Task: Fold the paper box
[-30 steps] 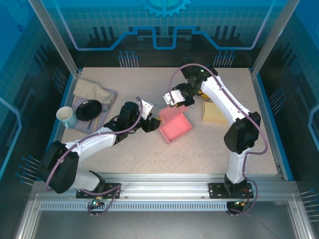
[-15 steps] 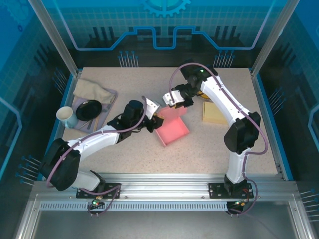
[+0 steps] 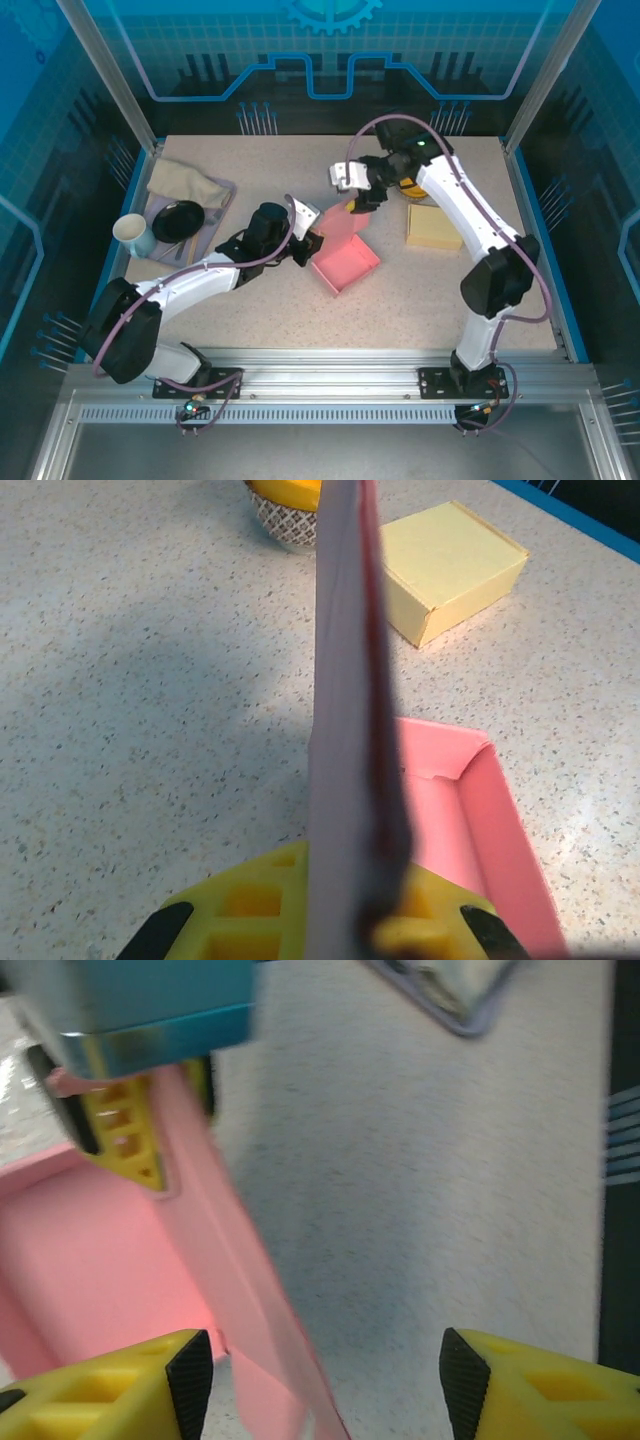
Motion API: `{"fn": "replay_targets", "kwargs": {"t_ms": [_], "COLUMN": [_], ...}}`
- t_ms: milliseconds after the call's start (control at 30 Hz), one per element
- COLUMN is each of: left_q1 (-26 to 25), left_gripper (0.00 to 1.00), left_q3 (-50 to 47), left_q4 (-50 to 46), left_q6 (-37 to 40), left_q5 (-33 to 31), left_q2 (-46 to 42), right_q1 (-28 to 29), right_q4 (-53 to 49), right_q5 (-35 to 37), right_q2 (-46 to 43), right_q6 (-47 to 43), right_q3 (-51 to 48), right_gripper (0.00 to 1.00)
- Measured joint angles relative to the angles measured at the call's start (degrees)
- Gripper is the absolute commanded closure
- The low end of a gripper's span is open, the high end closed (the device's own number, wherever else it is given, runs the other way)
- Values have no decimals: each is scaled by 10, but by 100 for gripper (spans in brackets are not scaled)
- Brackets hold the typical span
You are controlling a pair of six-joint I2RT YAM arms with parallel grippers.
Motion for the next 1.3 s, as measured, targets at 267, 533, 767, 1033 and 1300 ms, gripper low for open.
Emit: {"fn": "replay_targets", "kwargs": {"t_ms": [267, 533, 767, 1033, 1300], "left_q1": [-3, -14, -22, -22, -55], "left_gripper": [95, 95, 95, 95, 93], "left_q3": [-22, -25, -25, -29, -50], "left_q4": [5, 9, 9, 13, 26], "left_q6": [0, 0, 2, 2, 8], "left_q5": [-46, -58, -65, -105, -145], "left_q2": [-21, -25, -25, -25, -25], "right_q1": [-105, -159, -128, -84, -76], "right_q4": [171, 232, 226, 217, 213], "right_q5": [46, 23, -8, -61, -99], "right_q2": [-88, 11, 84, 83, 78], "right_q6": [457, 748, 766, 760, 760], "right_q3": [-145, -223, -183, -190, -227], "right_gripper": [47, 61, 65, 67, 67]}}
